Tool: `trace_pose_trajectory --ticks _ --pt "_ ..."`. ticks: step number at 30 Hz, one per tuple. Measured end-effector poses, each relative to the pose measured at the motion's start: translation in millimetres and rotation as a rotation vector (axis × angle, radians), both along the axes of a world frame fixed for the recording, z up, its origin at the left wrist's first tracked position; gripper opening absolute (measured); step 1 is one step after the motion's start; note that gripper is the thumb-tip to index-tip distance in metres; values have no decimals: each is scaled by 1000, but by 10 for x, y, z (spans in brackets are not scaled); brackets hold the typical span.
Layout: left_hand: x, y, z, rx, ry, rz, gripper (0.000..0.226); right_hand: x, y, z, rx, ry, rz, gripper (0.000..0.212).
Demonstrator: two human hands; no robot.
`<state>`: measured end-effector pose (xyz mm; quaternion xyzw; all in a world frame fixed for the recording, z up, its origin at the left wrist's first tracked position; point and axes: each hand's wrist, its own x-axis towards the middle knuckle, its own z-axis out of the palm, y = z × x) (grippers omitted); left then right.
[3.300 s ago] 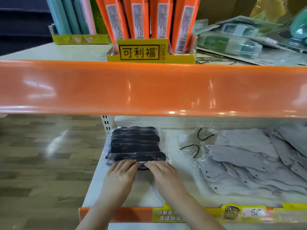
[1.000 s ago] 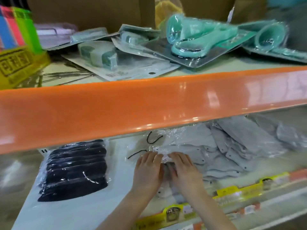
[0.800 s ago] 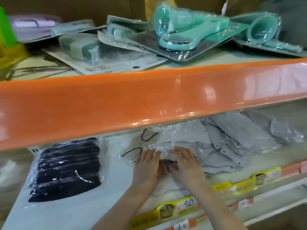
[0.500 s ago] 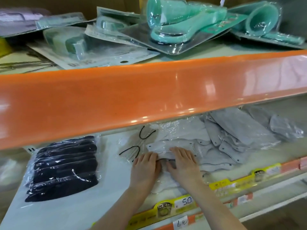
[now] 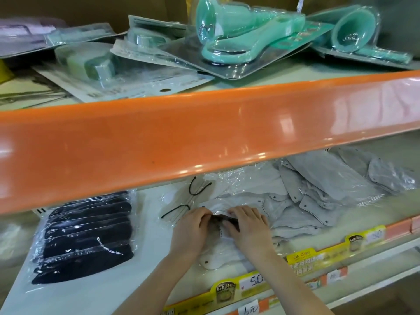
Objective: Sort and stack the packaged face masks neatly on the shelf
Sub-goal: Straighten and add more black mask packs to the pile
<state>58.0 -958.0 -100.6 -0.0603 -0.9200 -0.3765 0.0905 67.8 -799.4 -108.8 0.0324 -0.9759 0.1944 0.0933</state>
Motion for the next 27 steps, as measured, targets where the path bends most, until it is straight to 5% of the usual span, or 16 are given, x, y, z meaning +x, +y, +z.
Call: trace_pose_trajectory --ticks 13,22,27 --pt "17 -262 448 269 192 79 21 -89 227 225 -166 287 -127 22" --pt "157 -567 540 656 52 192 18 -88 213 608 -691 142 -70 29" --pt "253 -695 542 744 -130 195 24 -99 73 691 -815 131 -69 28"
